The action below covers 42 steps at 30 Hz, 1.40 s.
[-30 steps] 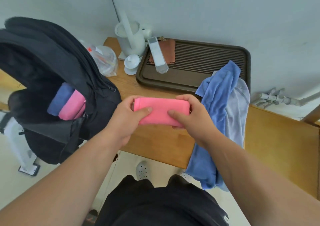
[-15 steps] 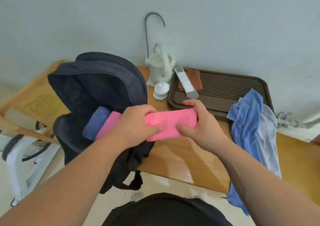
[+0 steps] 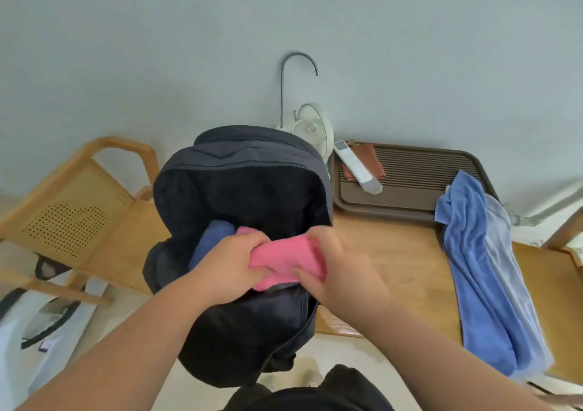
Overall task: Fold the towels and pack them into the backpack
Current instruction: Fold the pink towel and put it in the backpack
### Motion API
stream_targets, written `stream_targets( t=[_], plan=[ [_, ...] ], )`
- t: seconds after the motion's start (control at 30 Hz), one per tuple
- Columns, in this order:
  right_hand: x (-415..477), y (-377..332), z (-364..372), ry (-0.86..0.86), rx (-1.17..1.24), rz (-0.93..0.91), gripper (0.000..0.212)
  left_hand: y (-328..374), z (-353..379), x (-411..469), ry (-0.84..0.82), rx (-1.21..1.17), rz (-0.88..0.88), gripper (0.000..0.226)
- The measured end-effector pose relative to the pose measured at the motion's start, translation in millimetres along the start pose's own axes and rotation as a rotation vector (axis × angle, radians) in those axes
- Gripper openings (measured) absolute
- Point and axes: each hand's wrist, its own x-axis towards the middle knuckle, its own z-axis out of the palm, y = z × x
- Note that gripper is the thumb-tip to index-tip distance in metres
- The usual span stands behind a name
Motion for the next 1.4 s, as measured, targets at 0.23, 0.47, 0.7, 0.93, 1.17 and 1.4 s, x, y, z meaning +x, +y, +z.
stream_targets(
  t=[0.23,0.47,0.7,0.93,1.17,1.4],
  plan=[
    [40,-8,44,-0.070,-0.005,-0.180,0.040,-16,1,-8,-0.029,0.272,-0.174,0.030],
    [74,5,78,-0.347,-0.118,0.094,0.041,-41,-6,2,-0.265,0.542,-0.190,0.054],
    [86,11,104,-0.432,-0.171,0.318,0.047,-71,-19,27,-0.439,0.605,-0.034,0.050],
    [107,1,110,-0.317,0.039,0.602,0.040,-90,-29,53,-0.714,0.557,0.137,0.051],
    [132,0,143,-0.359,-0.043,0.663,0.036,-94,-26,59,-0.862,0.634,0.204,0.066],
    [133,2,157,-0.313,-0.480,0.724,0.039,-93,-11,76,-0.920,0.812,0.223,0.070]
  ],
)
